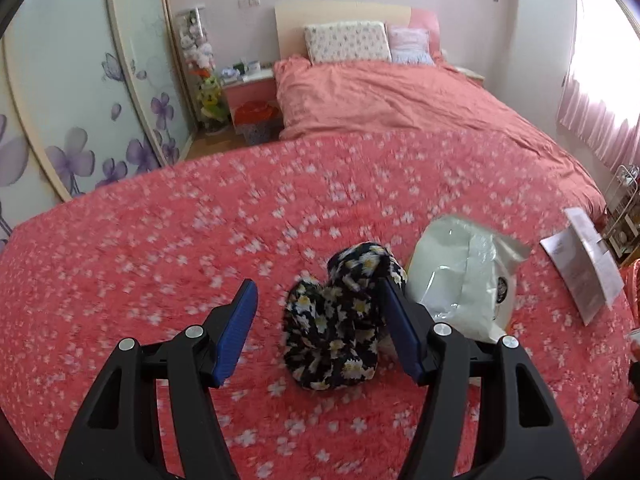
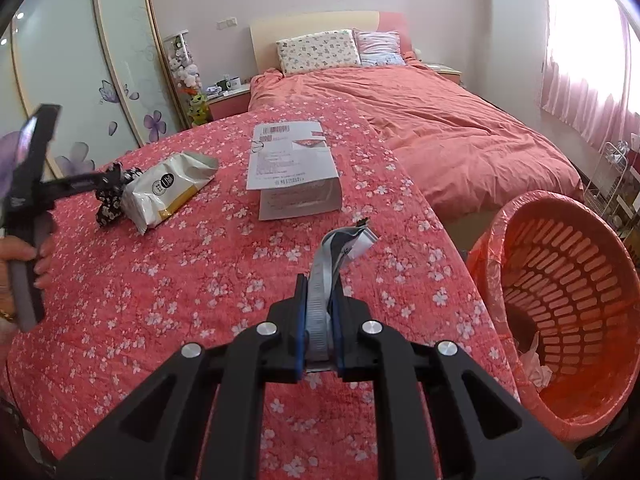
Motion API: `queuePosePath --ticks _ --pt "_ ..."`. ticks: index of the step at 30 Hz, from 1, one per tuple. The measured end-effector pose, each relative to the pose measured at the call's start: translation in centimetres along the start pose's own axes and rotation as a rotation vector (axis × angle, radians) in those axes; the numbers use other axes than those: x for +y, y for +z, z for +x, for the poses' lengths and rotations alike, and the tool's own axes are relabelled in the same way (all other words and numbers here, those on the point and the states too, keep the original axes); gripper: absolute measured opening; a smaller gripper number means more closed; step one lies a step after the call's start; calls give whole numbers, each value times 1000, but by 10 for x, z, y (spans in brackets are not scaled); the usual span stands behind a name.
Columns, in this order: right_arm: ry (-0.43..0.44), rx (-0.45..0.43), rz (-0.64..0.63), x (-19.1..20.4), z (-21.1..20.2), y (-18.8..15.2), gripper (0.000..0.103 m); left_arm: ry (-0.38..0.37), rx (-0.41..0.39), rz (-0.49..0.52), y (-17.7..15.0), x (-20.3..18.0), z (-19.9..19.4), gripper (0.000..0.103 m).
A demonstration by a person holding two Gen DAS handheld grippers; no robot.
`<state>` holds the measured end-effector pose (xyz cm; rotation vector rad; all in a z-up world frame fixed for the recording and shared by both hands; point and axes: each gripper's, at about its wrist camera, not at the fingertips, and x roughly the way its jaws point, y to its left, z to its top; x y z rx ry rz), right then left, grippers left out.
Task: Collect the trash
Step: 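Grasp the black floral cloth with the left tool while the right tool holds the wrapper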
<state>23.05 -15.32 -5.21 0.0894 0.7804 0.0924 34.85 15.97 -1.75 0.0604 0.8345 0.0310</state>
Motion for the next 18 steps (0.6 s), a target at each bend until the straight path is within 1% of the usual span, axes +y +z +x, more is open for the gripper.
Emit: queuePosePath --ticks 1,2,3,4,5,6,12,13,18 --pt "1 -2 -1 0 0 1 12 4 8 6 -2 -1 4 61" --pt "2 -2 0 0 0 1 12 4 18 7 -4 -1 7 45" --pt "3 -1 3 0 0 2 12 -10 33 3 -6 -1 11 31" --pt "3 -1 5 -1 1 2 12 -32 49 -12 -8 1 14 20" --pt "3 -1 9 -2 0 2 12 -42 41 -30 -10 4 12 15" --pt "3 -1 12 -2 -1 2 12 -47 31 -37 -10 6 8 12" --pt "5 -26 32 -4 -15 3 12 -57 -52 -43 -7 16 -35 10" --pt "6 -35 34 -3 -20 4 12 -60 -72 -42 -7 18 -48 10" --pt "4 -75 37 -2 -43 8 12 -83 -129 -31 -5 10 -90 10"
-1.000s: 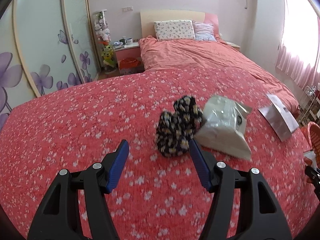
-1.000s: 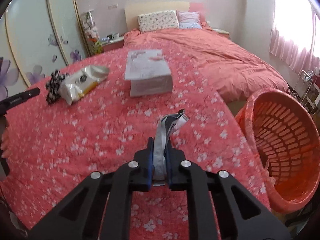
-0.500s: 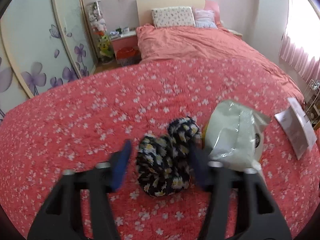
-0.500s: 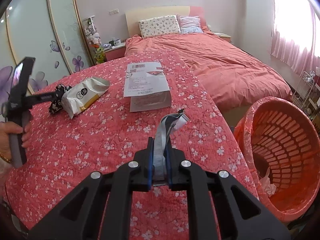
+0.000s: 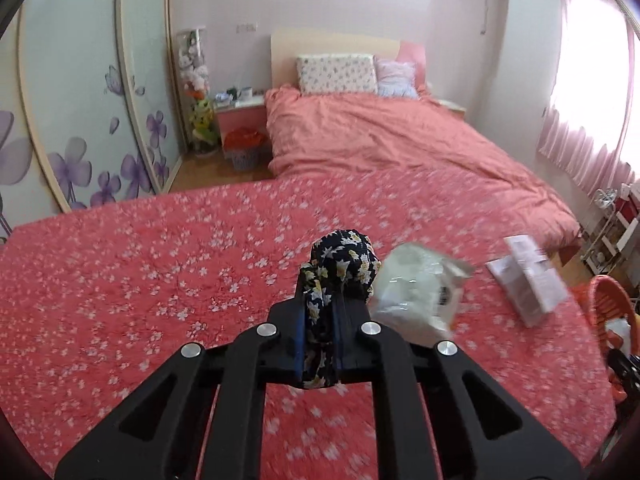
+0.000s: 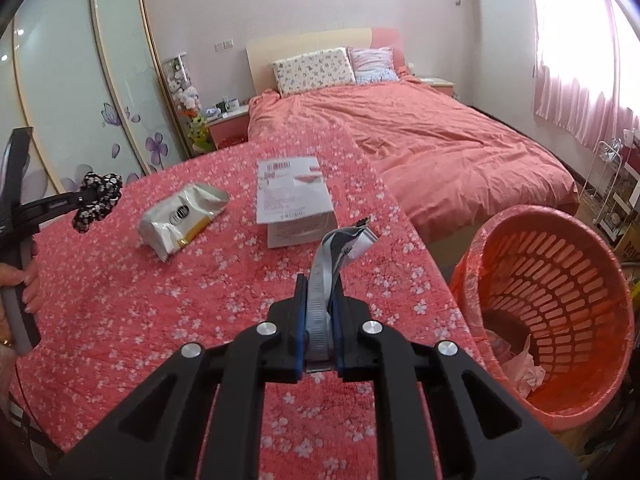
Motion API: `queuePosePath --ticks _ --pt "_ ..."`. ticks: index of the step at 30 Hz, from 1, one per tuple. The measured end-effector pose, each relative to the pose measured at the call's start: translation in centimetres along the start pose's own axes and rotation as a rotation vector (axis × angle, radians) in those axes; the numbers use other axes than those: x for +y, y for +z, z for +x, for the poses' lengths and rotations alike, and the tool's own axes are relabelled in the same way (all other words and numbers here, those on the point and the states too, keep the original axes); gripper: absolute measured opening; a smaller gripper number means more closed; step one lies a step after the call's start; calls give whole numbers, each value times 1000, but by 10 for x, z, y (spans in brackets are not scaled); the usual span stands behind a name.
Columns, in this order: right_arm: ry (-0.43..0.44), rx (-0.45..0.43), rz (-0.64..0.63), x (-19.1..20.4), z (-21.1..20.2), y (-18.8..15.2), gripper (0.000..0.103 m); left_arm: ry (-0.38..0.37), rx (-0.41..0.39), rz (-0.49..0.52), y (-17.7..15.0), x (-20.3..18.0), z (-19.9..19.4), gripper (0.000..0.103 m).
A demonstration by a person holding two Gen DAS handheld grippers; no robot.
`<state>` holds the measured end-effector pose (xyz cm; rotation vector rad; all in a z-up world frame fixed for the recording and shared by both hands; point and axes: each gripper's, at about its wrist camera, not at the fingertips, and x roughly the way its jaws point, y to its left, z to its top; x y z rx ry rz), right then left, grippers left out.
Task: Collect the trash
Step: 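Grasp the black floral cloth with the left tool while the right tool holds the wrapper, then carry the wrapper and black cloth over the orange basket and release both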
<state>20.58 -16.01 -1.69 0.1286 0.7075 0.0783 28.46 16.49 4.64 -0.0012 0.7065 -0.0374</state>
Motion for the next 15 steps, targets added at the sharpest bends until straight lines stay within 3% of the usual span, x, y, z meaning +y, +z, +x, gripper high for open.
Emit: queuePosePath --ticks 7,15 --pt "-5 -62 22 -11 -42 1 12 -95 -40 54 -6 -50 -52 10" --pt "-62 -113 66 -48 -82 -5 12 -266 -62 152 -24 -124 -89 10"
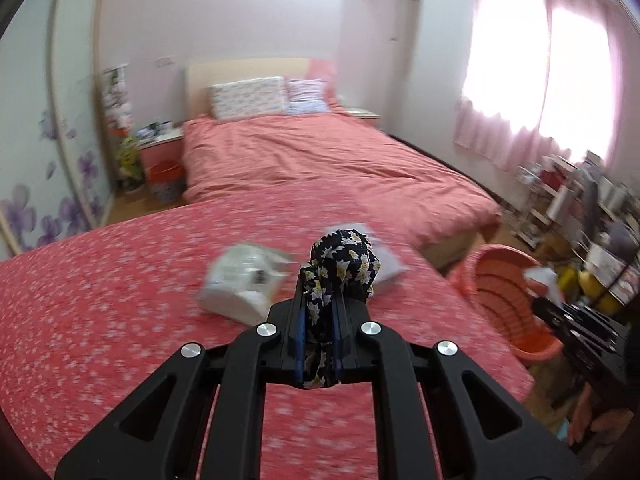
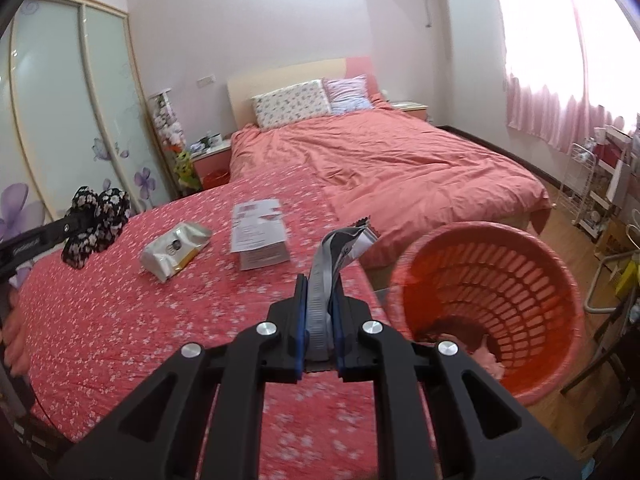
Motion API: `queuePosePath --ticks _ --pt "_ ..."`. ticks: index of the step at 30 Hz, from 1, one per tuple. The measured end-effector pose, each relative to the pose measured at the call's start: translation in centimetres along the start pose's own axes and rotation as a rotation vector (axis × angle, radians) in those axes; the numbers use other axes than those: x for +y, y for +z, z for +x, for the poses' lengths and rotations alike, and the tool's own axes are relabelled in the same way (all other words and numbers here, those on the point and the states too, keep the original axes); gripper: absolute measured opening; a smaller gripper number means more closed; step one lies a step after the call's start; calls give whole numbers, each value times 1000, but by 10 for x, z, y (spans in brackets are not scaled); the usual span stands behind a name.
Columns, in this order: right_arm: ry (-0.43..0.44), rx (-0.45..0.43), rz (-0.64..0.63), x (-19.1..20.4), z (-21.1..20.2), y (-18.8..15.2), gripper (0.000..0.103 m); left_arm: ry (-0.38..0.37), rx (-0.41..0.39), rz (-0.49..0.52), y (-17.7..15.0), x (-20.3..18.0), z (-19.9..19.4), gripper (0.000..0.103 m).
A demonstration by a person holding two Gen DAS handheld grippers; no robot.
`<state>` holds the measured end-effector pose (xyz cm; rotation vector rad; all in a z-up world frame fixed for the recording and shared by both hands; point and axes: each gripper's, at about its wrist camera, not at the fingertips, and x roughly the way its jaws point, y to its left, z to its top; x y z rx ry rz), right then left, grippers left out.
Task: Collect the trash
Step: 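Carry the wrapper and black cloth over the orange basket and release both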
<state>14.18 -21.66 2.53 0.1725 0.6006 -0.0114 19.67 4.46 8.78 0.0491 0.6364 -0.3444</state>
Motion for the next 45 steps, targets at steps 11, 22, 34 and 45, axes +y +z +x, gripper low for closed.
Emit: queuePosePath --ticks 11,22,34,45 --pt "-92 -20 93 -81 -16 -6 12 -191 23 89 -10 -99 28 10" --pt "-160 -17 116 -132 -6 -14 13 -300 74 120 -22 -168 73 10" --pt "-176 -4 131 -162 17 -20 13 -372 129 131 -31 -208 105 10" --pt "-168 5 198 -183 33 -24 15 -384 187 139 -39 -221 123 12"
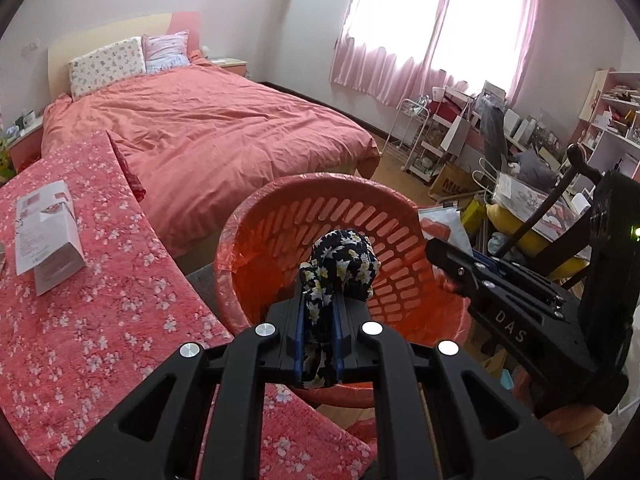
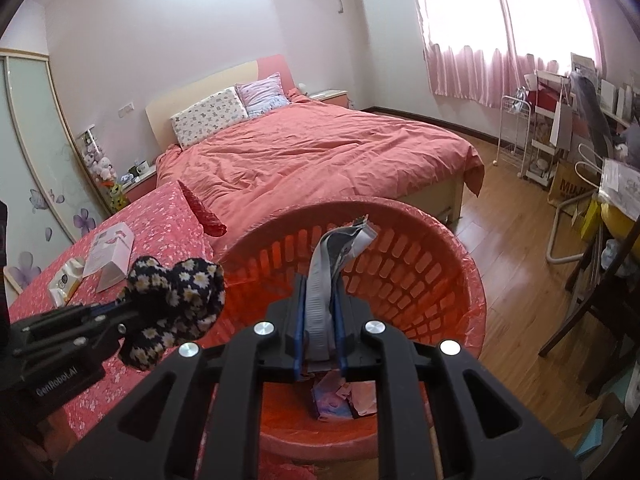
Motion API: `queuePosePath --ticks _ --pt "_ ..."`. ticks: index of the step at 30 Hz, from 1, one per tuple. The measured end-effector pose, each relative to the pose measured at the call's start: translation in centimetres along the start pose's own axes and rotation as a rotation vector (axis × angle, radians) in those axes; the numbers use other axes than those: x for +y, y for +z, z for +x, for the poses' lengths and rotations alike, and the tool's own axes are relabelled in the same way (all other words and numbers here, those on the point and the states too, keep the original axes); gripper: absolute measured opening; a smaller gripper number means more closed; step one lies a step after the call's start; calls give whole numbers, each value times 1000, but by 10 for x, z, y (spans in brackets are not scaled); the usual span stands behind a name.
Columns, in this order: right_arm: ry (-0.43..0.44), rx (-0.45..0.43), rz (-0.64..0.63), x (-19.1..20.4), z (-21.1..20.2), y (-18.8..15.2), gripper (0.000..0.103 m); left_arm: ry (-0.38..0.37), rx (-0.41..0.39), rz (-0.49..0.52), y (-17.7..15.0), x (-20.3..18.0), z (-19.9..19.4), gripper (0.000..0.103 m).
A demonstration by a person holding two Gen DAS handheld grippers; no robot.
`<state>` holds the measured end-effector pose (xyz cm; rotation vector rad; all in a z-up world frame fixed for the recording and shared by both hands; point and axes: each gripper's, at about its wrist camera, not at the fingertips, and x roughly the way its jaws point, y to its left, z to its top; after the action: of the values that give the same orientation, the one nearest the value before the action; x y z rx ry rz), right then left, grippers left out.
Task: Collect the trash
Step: 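Carry the wrapper and black cloth over the orange basket and release both, then move both open tools back over the bed toward the remaining trash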
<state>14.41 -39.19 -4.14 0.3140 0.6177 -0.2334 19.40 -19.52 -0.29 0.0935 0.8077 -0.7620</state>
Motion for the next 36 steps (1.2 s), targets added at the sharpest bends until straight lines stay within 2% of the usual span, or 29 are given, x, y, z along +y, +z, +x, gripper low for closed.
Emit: queuePosePath --ticks 2,3,4,6,8,13,17,22,30,35,36 --pt "10 11 12 -3 5 1 28 3 16 -2 1 0 5 16" --pt "10 18 20 -4 7 0 32 6 22 -4 0 0 7 20" --pt "16 21 28 -5 9 0 34 11 28 -7 0 1 9 23" --pt "22 31 39 -7 12 -1 35 16 42 -10 -2 4 12 38" --pt "18 36 44 -7 14 -2 40 20 47 -10 -3 6 12 42" --pt "12 37 55 -9 14 -3 49 49 61 -20 -3 14 12 44" --pt "1 26 43 -5 8 -2 52 84 43 -29 -5 24 2 47" --pt "2 6 -4 11 0 2 56 164 5 -27 -6 43 -19 51" --pt "63 6 -96 65 -4 5 69 345 -35 -76 -14 103 -58 61" --pt "110 25 -150 110 2 4 76 452 -60 -157 -20 156 -86 64" --pt "128 33 -173 129 5 4 77 468 -65 -169 -22 164 -92 64"
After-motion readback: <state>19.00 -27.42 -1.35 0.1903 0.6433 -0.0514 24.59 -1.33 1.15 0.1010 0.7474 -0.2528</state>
